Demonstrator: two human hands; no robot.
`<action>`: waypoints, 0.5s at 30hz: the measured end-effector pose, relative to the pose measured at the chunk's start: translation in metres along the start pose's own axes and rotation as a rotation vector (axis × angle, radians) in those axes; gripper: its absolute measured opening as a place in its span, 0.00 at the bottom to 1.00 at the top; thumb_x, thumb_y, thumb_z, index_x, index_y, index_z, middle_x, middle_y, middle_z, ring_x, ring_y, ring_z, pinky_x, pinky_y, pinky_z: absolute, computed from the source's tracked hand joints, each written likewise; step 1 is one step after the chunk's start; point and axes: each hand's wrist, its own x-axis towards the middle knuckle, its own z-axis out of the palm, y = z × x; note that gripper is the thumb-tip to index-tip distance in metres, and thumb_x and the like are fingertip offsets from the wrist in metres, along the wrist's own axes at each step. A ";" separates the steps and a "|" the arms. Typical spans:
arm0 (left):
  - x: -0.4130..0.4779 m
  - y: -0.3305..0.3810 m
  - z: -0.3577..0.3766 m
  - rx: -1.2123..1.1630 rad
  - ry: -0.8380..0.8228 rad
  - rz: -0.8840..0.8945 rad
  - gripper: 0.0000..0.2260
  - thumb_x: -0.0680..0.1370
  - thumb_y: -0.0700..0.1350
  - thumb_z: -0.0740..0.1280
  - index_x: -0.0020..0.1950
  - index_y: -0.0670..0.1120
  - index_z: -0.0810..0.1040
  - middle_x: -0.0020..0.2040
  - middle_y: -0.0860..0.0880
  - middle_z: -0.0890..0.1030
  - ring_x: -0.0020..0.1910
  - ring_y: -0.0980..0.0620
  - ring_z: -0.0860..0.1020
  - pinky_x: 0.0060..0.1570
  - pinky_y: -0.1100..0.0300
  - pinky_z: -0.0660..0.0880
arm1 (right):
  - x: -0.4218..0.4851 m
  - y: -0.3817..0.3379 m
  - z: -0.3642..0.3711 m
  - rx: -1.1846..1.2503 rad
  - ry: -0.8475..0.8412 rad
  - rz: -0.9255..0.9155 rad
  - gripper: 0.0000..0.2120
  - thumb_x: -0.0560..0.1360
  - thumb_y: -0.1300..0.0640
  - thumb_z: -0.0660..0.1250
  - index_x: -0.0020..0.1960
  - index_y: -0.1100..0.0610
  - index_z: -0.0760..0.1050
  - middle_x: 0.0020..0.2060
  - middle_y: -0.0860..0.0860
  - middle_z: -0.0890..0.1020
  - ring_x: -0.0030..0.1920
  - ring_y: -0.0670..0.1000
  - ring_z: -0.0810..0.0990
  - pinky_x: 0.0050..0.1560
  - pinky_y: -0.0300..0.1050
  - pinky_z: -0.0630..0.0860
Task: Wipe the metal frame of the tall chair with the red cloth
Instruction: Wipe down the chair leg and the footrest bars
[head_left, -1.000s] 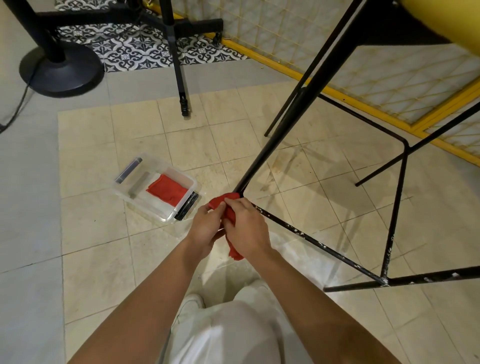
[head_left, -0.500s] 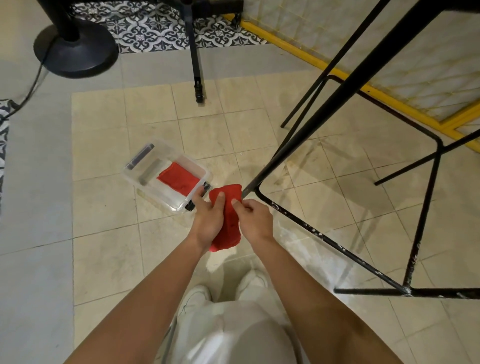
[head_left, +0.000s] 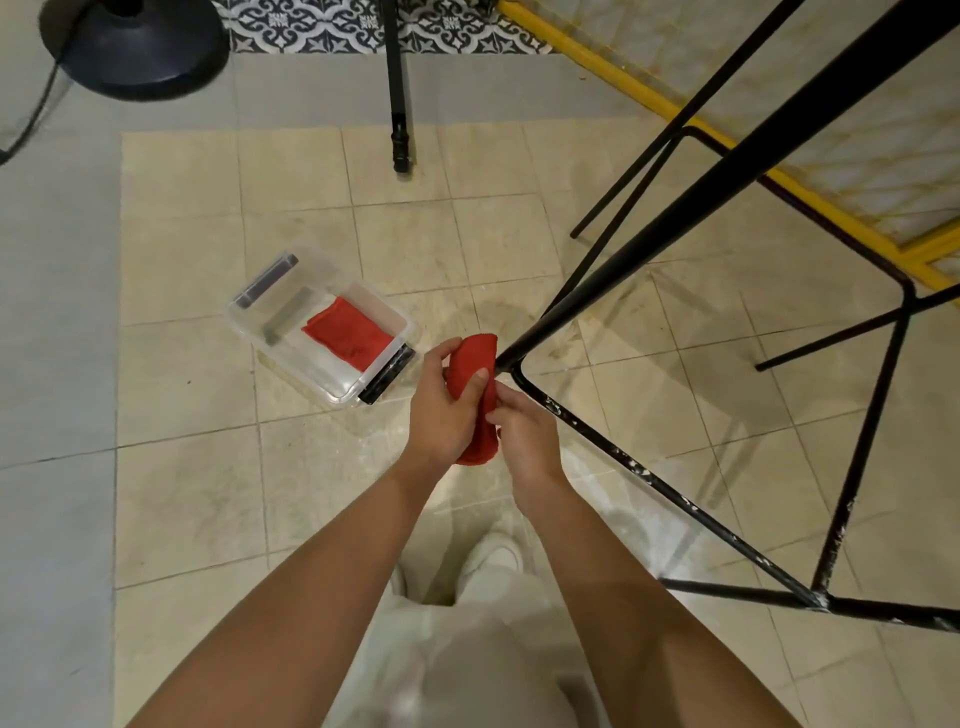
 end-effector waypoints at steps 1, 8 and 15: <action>0.000 0.000 0.002 -0.015 0.020 0.023 0.19 0.78 0.46 0.65 0.69 0.50 0.65 0.61 0.50 0.74 0.56 0.54 0.75 0.56 0.59 0.74 | 0.001 0.001 -0.001 0.002 0.001 0.018 0.22 0.72 0.68 0.59 0.60 0.52 0.78 0.50 0.47 0.81 0.51 0.47 0.77 0.46 0.37 0.71; 0.005 -0.011 0.018 0.130 0.035 0.143 0.17 0.80 0.47 0.61 0.69 0.50 0.70 0.60 0.50 0.73 0.54 0.63 0.70 0.54 0.81 0.62 | 0.009 0.016 -0.008 -0.050 -0.018 0.148 0.24 0.71 0.63 0.61 0.67 0.56 0.71 0.60 0.55 0.78 0.61 0.53 0.75 0.65 0.49 0.70; 0.021 -0.037 0.016 0.201 -0.013 0.016 0.16 0.80 0.54 0.58 0.65 0.53 0.75 0.54 0.45 0.77 0.54 0.49 0.76 0.59 0.49 0.73 | 0.019 0.013 -0.010 -0.015 -0.060 0.184 0.26 0.75 0.62 0.60 0.72 0.54 0.64 0.67 0.52 0.72 0.66 0.52 0.70 0.61 0.43 0.65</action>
